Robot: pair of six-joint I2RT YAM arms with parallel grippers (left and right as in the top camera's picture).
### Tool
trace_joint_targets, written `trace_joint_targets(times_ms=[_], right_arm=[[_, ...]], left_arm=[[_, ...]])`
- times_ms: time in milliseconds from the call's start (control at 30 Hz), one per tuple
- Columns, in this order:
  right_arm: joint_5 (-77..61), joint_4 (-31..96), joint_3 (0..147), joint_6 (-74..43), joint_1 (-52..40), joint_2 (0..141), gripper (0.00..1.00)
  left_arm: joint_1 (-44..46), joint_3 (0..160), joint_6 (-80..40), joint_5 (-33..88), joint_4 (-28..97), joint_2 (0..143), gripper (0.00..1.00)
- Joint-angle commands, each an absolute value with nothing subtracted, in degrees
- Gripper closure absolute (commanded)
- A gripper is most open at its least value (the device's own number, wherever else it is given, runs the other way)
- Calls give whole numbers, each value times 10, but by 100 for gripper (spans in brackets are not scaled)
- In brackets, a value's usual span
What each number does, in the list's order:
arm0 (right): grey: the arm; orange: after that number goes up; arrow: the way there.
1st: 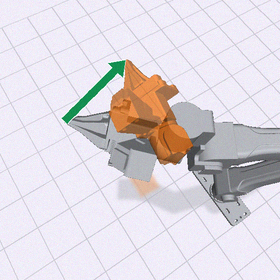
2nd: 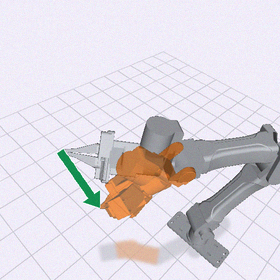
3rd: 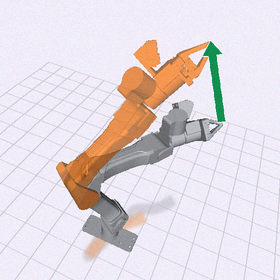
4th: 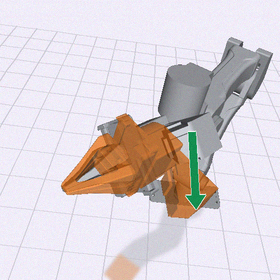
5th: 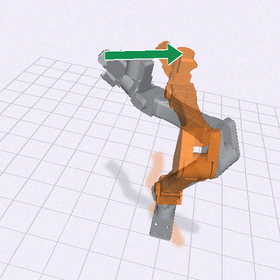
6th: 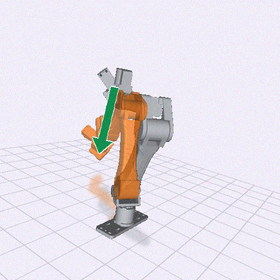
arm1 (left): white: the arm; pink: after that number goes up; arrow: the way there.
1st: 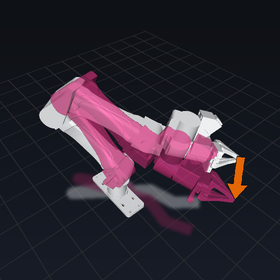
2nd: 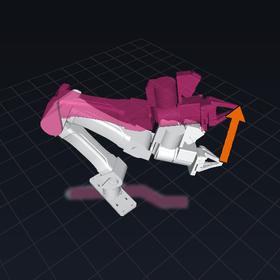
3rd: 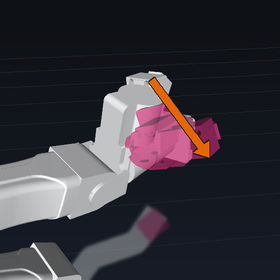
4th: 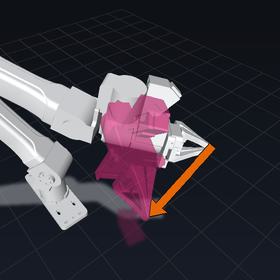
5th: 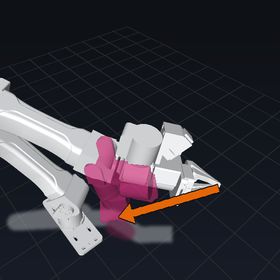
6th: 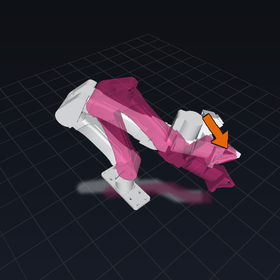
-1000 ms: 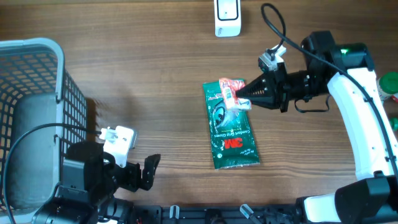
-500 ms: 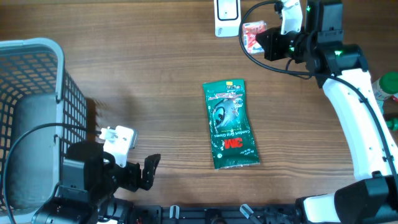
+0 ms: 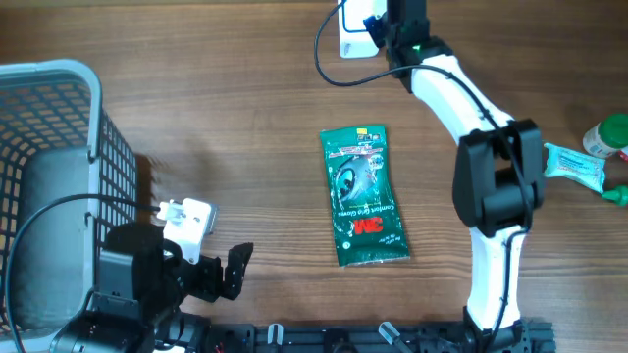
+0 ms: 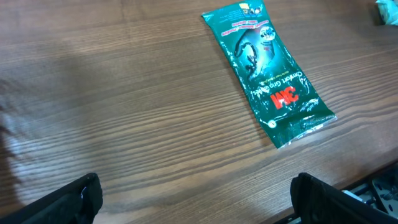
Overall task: Scan the item barcode
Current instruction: 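Carry the snack box off to the right edge and release, then grasp the green 3M glove pack with the right gripper and lift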
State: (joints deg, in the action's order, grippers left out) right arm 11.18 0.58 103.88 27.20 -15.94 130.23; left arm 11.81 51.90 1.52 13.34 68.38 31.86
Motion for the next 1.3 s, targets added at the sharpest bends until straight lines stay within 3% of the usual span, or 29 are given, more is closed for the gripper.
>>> trace_joint_targets(times_ms=[0,267,467,667,767,867,900,933,967,1033,1133,1267], right_arm=[[138,-11,1057,315,-175,1317,95],[288,43,1069,278,-137,1268,96],[349,154,1064,162,76,1228,96],[304,266,1064,-30,292,1228,96],[178,308,1064,-62,359,1234,95],[175,321,1054,-76,378,1236,96],[175,328,1054,-77,379,1235,87],[174,329,1054,-79,379,1235,48],[174,334,1054,-80,377,1231,35],[139,342,1054,-81,370,1207,30],[78,349,1054,-115,363,1151,3],[-203,434,1054,-201,337,1065,0]], left_arm=[[115,520,26,134,682,315,0],[115,520,26,134,682,315,0],[115,520,26,134,682,315,0],[115,520,26,134,682,315,0],[115,520,26,134,682,315,0],[115,520,26,134,682,315,0],[115,520,26,134,682,315,0],[115,520,26,134,682,315,0],[115,520,26,134,682,315,0],[115,520,26,134,682,315,0],[115,520,26,134,682,315,0],[115,520,26,134,682,315,0]])
